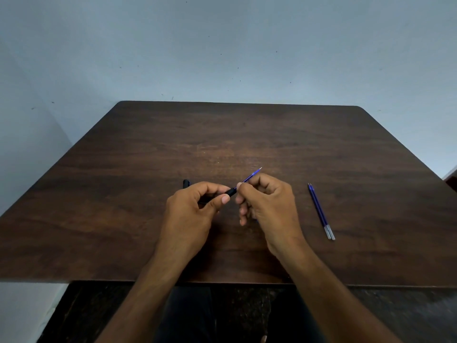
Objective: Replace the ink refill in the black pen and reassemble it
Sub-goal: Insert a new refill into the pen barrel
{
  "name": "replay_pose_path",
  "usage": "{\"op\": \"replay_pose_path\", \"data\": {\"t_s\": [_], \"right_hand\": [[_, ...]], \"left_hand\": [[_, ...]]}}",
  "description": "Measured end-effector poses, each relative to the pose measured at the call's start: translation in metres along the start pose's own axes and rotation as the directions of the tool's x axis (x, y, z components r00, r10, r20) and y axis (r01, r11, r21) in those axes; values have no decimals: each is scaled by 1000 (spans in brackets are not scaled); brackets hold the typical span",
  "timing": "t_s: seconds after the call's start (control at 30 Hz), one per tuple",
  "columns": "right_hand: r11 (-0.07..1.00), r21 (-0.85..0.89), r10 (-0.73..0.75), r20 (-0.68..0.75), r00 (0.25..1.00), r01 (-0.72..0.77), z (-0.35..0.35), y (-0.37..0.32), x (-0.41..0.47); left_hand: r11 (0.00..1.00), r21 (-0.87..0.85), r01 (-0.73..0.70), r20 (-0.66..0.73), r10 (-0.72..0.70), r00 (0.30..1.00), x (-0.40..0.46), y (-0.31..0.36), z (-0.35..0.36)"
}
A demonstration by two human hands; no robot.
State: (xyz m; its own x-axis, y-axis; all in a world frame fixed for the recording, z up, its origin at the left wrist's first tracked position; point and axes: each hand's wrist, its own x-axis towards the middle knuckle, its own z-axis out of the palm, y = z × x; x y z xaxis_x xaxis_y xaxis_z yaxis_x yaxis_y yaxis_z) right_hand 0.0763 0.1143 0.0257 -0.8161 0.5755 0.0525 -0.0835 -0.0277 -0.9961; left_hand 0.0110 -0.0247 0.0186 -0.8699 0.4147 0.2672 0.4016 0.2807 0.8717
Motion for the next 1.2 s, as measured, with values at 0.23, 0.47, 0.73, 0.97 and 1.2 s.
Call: {"op": "replay_pose_path", "data": {"t_s": [0.23,0.47,0.73,0.97,1.2], "right_hand": [[999,-40,-8,26,1000,9,-8,-6,3],[996,87,-29,-76,997,36,-12,-15,4],[994,-4,-109,-106,988,109,-17,-9,2],[973,-125,-209,-101,973,196,-19,-8,2],[983,-135,-123,26,992,125,-27,-16,1]], "left_hand": [[1000,12,-2,-19,2,1000,4,-2,2],[1000,8,15,-16,-15,1000,4,6,-1],[999,40,29,4,-30,1000,3,9,0],[999,31,-32,-5,32,999,3,12,3],[999,13,-53,-29,53,998,4,9,1]]}}
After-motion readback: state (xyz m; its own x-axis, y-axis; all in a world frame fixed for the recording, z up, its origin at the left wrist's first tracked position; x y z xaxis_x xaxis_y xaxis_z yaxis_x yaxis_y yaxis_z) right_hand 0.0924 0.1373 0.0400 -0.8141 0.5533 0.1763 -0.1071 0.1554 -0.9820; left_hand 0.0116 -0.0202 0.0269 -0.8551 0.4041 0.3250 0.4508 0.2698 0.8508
